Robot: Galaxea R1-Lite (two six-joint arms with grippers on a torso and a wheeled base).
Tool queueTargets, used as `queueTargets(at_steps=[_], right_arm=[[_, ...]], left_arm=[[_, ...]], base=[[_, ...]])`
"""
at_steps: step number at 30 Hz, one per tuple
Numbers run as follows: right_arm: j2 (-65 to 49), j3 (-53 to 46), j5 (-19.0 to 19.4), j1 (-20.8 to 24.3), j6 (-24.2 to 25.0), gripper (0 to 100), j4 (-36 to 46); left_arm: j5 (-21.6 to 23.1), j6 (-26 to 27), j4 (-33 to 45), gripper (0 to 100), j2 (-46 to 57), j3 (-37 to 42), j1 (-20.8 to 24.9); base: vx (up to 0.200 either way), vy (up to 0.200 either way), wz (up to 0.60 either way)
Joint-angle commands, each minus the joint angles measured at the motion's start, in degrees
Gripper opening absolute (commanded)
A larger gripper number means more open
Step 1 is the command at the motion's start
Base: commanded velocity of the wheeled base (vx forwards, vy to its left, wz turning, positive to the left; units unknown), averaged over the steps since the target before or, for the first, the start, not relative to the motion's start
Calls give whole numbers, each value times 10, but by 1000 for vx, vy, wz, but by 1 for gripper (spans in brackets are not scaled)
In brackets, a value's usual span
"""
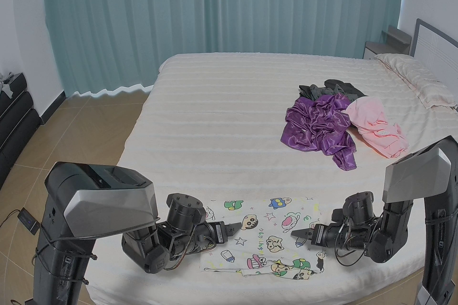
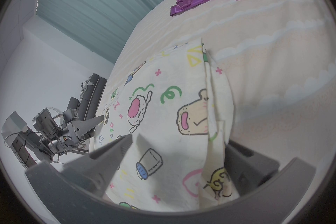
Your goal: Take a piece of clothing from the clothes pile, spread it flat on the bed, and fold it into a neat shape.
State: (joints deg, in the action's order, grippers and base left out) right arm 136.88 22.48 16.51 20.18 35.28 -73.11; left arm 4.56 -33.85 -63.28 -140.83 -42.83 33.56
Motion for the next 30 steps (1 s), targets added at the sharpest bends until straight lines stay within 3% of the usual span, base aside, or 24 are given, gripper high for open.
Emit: queueTargets(at_steps=[1, 25, 30], right_arm=[[6, -2, 1, 0, 1, 0, -17], [-1, -9, 0, -1, 31, 0, -77], [-13, -10, 1, -2, 37, 0, -83]], left_arm=[[0, -13, -1, 0, 2, -3, 3], [-18, -51, -5, 0, 61, 29, 3], [-18, -51, -5, 0, 65, 32, 3]], base=[[0, 0, 0], [0, 0, 0], [-120, 0, 0]])
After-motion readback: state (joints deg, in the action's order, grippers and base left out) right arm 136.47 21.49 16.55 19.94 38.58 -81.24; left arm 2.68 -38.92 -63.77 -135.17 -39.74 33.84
